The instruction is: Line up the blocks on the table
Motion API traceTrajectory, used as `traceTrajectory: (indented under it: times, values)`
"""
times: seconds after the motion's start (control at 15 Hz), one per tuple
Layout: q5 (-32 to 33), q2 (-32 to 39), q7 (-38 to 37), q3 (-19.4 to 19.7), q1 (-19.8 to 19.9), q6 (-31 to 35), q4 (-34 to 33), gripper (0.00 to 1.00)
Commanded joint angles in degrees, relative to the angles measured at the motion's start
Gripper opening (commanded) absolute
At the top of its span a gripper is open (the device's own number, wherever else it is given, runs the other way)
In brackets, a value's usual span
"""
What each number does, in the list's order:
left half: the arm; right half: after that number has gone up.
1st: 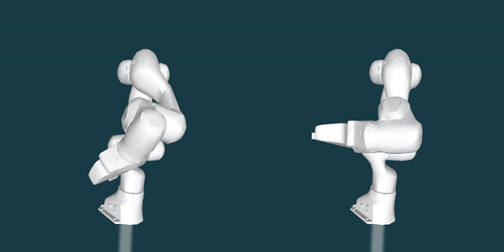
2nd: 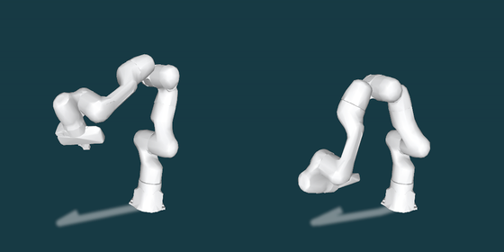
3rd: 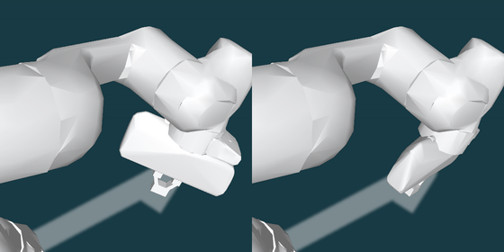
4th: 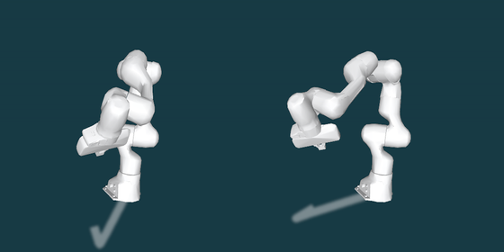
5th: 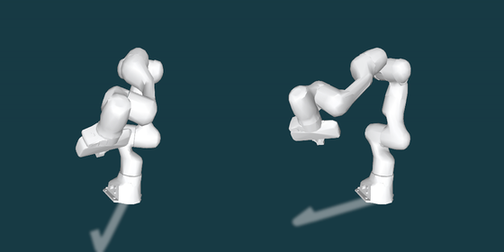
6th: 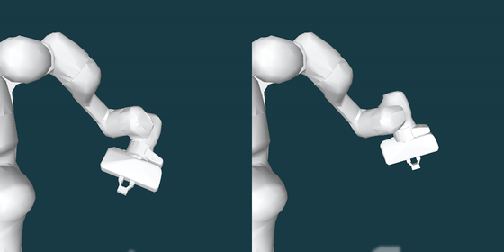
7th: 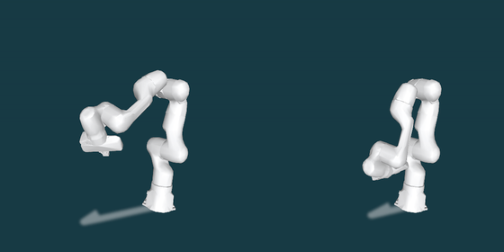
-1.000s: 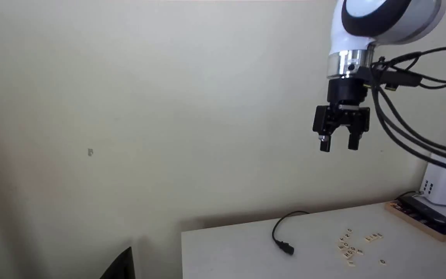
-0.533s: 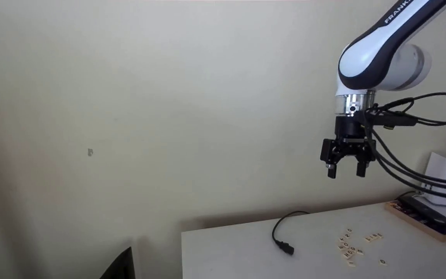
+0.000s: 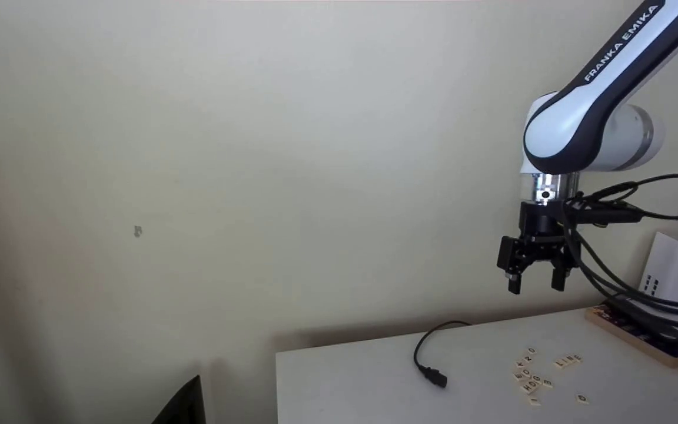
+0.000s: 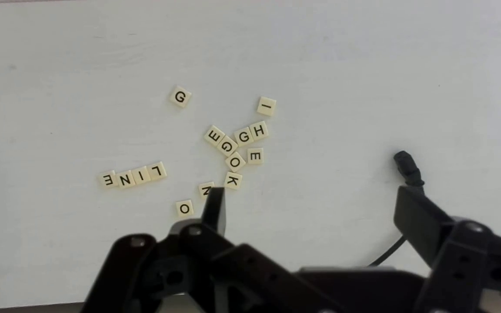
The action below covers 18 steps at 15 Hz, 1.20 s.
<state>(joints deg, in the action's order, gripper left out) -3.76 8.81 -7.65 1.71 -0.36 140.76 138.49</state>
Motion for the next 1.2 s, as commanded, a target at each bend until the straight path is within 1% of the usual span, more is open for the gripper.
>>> traceTrajectory:
  times: [0.0, 0.13, 0.27, 0.33, 0.4, 0.53, 0.93, 1.0, 1.07, 1.13]
  values:
    - [0.7, -1.3, -0.5, 1.8, 1.8, 4.9, 3.9, 1.00]
    - [0.8, -2.2, -0.8, 3.3, 3.0, 6.7, 5.6, 1.00]
    - [0.5, -1.5, 0.3, 4.5, 4.4, 7.9, 6.1, 1.00]
    - [0.5, -1.2, 0.5, 4.9, 4.8, 7.2, 6.1, 1.00]
    - [0.1, -0.3, 0.0, 4.2, 4.2, 6.0, 4.4, 1.00]
    - [0.1, -0.3, 0.2, 4.8, 5.0, 6.0, 4.8, 1.00]
    - [0.1, -0.3, 0.2, 4.8, 4.9, 6.0, 5.0, 1.00]
    - [1.1, 1.0, -2.2, 5.2, 4.7, 7.0, 4.5, 1.00]
    - [0.1, 2.9, -1.6, 5.1, 5.0, 5.6, 3.3, 1.00]
    - [0.8, 4.1, -3.6, 5.5, 4.9, 6.8, 3.1, 1.00]
